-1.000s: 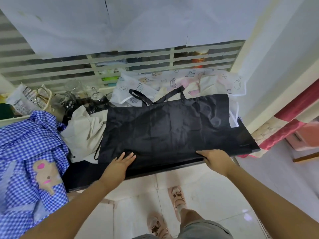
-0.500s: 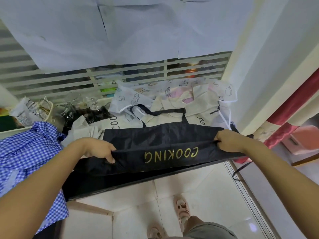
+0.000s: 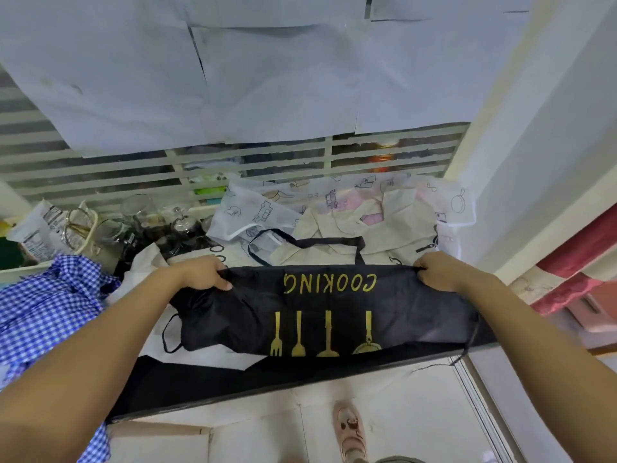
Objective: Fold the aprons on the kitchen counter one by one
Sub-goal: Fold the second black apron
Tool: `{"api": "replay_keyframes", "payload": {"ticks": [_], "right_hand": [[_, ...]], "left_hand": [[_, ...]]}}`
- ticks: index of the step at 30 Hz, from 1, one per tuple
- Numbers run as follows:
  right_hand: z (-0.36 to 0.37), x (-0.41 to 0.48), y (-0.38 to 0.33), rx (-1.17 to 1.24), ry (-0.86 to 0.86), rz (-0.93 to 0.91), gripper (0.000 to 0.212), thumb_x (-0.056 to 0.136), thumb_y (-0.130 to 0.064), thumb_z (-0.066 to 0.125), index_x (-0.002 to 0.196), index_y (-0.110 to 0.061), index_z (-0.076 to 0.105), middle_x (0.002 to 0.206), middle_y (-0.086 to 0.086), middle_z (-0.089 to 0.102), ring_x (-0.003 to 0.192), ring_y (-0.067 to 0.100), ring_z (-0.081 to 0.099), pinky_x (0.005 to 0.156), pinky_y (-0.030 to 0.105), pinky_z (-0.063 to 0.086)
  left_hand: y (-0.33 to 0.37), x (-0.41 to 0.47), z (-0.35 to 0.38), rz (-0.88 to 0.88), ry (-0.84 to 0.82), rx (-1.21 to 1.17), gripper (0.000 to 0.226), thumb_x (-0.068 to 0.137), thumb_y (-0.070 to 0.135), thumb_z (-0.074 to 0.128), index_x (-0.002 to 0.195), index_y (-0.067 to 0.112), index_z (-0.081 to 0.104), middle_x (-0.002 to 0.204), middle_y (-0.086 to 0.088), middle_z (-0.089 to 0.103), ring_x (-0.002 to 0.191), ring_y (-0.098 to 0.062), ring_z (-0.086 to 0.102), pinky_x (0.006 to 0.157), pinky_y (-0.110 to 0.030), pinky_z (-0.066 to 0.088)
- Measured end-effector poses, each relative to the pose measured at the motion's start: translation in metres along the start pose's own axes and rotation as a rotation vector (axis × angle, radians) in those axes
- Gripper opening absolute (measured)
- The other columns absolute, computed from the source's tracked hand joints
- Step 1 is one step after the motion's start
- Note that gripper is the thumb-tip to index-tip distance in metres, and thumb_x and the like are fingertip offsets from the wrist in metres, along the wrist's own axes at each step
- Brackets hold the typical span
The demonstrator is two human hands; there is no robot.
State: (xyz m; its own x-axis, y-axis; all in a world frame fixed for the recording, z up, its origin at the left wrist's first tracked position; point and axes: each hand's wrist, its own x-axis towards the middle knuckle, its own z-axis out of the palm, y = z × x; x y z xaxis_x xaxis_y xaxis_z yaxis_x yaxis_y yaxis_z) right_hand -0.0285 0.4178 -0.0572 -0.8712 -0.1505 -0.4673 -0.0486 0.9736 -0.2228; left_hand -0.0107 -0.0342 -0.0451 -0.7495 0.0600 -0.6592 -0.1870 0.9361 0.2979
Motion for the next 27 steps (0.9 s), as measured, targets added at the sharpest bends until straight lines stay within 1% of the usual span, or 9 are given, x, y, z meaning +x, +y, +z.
{"api": "replay_keyframes", "payload": {"ticks": [6,8,10,13,15,18,21,23,27], "right_hand": [[0.022,0.045,0.014,0.01,-0.041,0.029,0.032,0.091,-0.007,0.044,0.116,-0.01,0.064,0.118,0.011,0.063,0.108,0.029,0.054,0.083,0.028,0.039],[0.032,0.056,0.021,0.03,-0.027,0.037,0.029,0.092,-0.01,0.045,0.112,-0.01,0.066,0.113,0.013,0.066,0.103,0.029,0.056,0.086,0.031,0.042],[0.043,0.065,0.027,0.054,0.024,0.06,0.024,0.093,-0.012,0.046,0.104,-0.008,0.067,0.107,0.015,0.067,0.098,0.031,0.058,0.082,0.032,0.044],[0.058,0.07,0.028,0.063,0.108,0.08,0.021,0.094,-0.013,0.046,0.101,-0.007,0.065,0.1,0.016,0.067,0.094,0.033,0.06,0.074,0.032,0.043],[0.068,0.072,0.027,0.048,0.169,0.092,0.022,0.095,-0.014,0.045,0.102,-0.009,0.065,0.099,0.015,0.067,0.092,0.033,0.061,0.075,0.034,0.046],[0.078,0.072,0.023,0.009,0.254,0.129,0.021,0.095,-0.016,0.046,0.103,-0.01,0.065,0.097,0.016,0.068,0.091,0.035,0.063,0.076,0.037,0.048],[0.086,0.07,0.013,-0.039,0.392,0.144,0.019,0.092,-0.01,0.051,0.107,-0.003,0.061,0.099,0.021,0.065,0.09,0.04,0.06,0.078,0.043,0.048],[0.091,0.067,-0.002,-0.005,0.509,0.13,0.026,0.086,-0.005,0.058,0.111,0.003,0.057,0.106,0.027,0.06,0.096,0.045,0.055,0.086,0.052,0.046],[0.097,0.037,-0.057,0.081,0.57,-0.087,0.048,0.085,-0.006,0.061,0.13,-0.001,0.046,0.135,0.023,0.044,0.131,0.037,0.037,0.112,0.05,0.032]], "left_hand": [[-0.025,0.04,0.016,-0.099,0.143,0.048,0.037,0.084,0.028,0.072,0.11,0.003,0.066,0.104,-0.007,0.061,0.105,-0.026,0.057,0.074,-0.023,0.035],[-0.04,0.048,0.025,-0.172,0.16,-0.034,0.039,0.079,0.03,0.077,0.105,0.001,0.068,0.099,-0.009,0.063,0.095,-0.023,0.057,0.071,-0.023,0.037],[-0.053,0.053,0.035,-0.235,0.235,-0.226,0.037,0.076,0.028,0.081,0.096,-0.001,0.069,0.094,-0.009,0.063,0.091,-0.023,0.058,0.07,-0.023,0.038],[-0.061,0.052,0.051,-0.315,0.54,-0.737,0.025,0.08,0.024,0.077,0.09,0.003,0.069,0.108,-0.014,0.066,0.102,-0.03,0.061,0.082,-0.029,0.043],[-0.059,0.047,0.055,-0.361,0.655,-1.009,0.023,0.088,0.031,0.068,0.084,0.008,0.068,0.107,-0.014,0.067,0.089,-0.027,0.063,0.076,-0.028,0.049],[-0.062,0.043,0.062,-0.336,0.505,-1.241,0.041,0.088,0.045,0.063,0.1,0.007,0.068,0.114,-0.011,0.066,0.092,-0.025,0.066,0.076,-0.03,0.056],[-0.074,0.035,0.072,-0.382,0.388,-1.176,0.06,0.069,0.063,0.072,0.085,0.006,0.065,0.095,-0.009,0.071,0.088,-0.027,0.067,0.079,-0.035,0.056],[-0.079,0.026,0.078,-0.387,0.398,-1.153,0.051,0.074,0.054,0.073,0.086,0.007,0.057,0.089,-0.012,0.065,0.08,-0.024,0.063,0.066,-0.024,0.054],[-0.093,0.011,0.089,-0.408,0.352,-0.912,0.041,0.082,0.044,0.071,0.091,0.005,0.065,0.092,-0.007,0.064,0.088,-0.022,0.063,0.085,-0.031,0.049]]}}
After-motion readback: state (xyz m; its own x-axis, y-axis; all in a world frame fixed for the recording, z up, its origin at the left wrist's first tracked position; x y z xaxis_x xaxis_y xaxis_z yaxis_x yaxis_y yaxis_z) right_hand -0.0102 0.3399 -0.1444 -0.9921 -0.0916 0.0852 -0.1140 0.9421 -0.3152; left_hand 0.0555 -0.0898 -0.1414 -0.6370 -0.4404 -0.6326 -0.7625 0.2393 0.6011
